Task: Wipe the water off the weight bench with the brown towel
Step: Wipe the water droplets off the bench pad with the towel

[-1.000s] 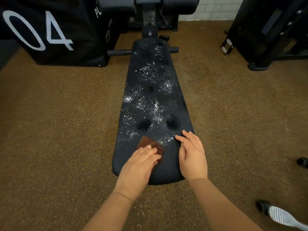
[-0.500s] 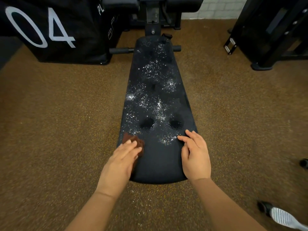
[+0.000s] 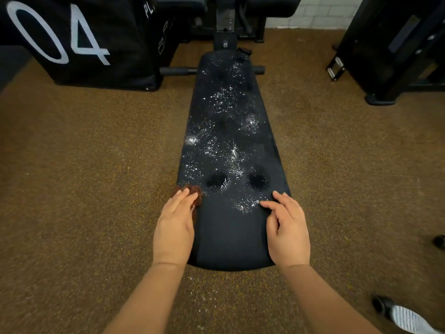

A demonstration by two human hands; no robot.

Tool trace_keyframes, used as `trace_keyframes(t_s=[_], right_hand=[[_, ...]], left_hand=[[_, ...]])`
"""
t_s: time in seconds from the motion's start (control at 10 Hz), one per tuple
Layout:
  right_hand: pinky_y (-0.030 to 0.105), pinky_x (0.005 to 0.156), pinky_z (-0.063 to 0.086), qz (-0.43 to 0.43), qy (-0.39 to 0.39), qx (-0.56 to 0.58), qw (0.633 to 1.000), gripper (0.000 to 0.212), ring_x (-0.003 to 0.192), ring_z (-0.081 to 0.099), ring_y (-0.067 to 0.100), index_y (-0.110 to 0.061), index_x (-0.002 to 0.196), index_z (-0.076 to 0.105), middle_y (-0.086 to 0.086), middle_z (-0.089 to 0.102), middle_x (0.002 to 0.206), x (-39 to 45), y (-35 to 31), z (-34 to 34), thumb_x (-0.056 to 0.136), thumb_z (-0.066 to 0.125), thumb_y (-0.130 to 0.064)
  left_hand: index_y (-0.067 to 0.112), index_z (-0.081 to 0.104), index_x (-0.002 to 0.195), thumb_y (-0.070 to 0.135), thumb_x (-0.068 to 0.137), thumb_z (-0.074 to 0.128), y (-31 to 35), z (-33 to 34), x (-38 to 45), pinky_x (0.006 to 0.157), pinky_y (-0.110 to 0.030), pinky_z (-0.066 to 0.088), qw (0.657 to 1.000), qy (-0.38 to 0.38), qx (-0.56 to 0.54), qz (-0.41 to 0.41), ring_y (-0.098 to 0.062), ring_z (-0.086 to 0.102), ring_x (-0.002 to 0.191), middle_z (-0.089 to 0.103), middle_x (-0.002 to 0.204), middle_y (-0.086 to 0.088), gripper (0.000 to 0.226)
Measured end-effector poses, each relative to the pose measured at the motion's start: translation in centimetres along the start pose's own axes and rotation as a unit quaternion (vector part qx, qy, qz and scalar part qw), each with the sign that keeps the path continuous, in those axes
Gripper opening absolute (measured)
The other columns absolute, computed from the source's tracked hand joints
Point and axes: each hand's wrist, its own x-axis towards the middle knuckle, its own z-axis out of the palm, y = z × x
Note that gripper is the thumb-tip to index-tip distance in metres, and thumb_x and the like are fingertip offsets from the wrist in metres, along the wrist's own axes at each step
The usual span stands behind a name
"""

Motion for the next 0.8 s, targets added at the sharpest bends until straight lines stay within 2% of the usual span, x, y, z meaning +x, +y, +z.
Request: trace_keyframes(t_s=[0.1,0.2,0.3,0.5,0.6,0.7,0.8], right_hand=[[0.037,0.109,0.033,0.000,0.000,0.000,1.000,0.039,0.129,0.044,0.024,-0.017,0.107,0.070,0.004,0.057,0.131,0.0,0.1,0.0,0.091,0.035,-0.020],[0.035,0.109,0.032,0.000,-0.002,-0.002,1.000,0.039,0.128,0.044,0.025,-0.017,0.107,0.070,0.004,0.057,0.131,-0.1,-0.1,-0.1,0.091,0.034,-0.021],[0.038,0.109,0.034,0.002,-0.007,-0.005,1.000,0.039,0.128,0.044,0.025,-0.017,0.107,0.070,0.005,0.057,0.131,0.0,-0.2,-0.1,0.091,0.034,-0.021],[0.040,0.108,0.036,0.005,-0.011,0.000,1.000,0.039,0.128,0.044,0.026,-0.018,0.107,0.070,0.004,0.057,0.131,0.1,-0.2,-0.3,0.090,0.034,-0.021],[0.039,0.108,0.035,0.008,-0.012,0.006,1.000,0.039,0.129,0.044,0.024,-0.018,0.107,0.070,0.003,0.056,0.131,0.0,-0.2,-0.4,0.090,0.034,-0.020],[0.039,0.108,0.036,0.008,-0.011,0.010,1.000,0.038,0.129,0.044,0.024,-0.020,0.106,0.070,0.003,0.056,0.131,0.1,-0.1,-0.3,0.090,0.035,-0.020],[0.037,0.107,0.034,0.006,-0.007,0.019,1.000,0.037,0.127,0.045,0.025,-0.019,0.106,0.070,0.004,0.057,0.130,0.1,-0.1,-0.3,0.089,0.037,-0.019]], left_hand=[[0.009,0.066,0.113,-0.009,0.082,0.058,0.7,0.1,-1.1,0.106,-0.035,0.035,1.000,0.013,-0.020,-0.017,-0.023,0.053,0.118,0.063,0.121,-0.008,0.036],[0.012,0.067,0.113,-0.009,0.081,0.061,0.5,-0.9,-3.6,0.106,-0.031,0.032,0.999,0.000,-0.033,-0.001,-0.011,0.048,0.119,0.062,0.121,-0.003,0.039],[0.013,0.067,0.113,-0.010,0.080,0.061,0.0,-1.2,-3.9,0.106,-0.033,0.032,0.999,-0.007,-0.039,0.006,-0.007,0.046,0.120,0.061,0.123,-0.001,0.041],[0.009,0.066,0.114,-0.006,0.085,0.056,1.9,0.7,-0.6,0.105,-0.033,0.035,0.992,0.060,-0.059,-0.096,-0.022,0.052,0.120,0.060,0.125,-0.006,0.033],[0.010,0.064,0.117,-0.005,0.084,0.058,2.8,0.8,-3.3,0.109,-0.035,0.031,0.993,0.058,-0.050,-0.092,-0.012,0.045,0.123,0.058,0.128,-0.004,0.036],[0.011,0.064,0.119,-0.004,0.084,0.059,2.8,0.1,-5.9,0.111,-0.026,0.025,0.997,0.036,-0.046,-0.058,-0.010,0.044,0.124,0.055,0.129,0.002,0.038],[0.011,0.063,0.120,-0.001,0.086,0.057,2.0,0.3,-4.0,0.110,-0.030,0.027,0.998,0.031,-0.026,-0.053,-0.015,0.046,0.125,0.054,0.131,0.001,0.036]])
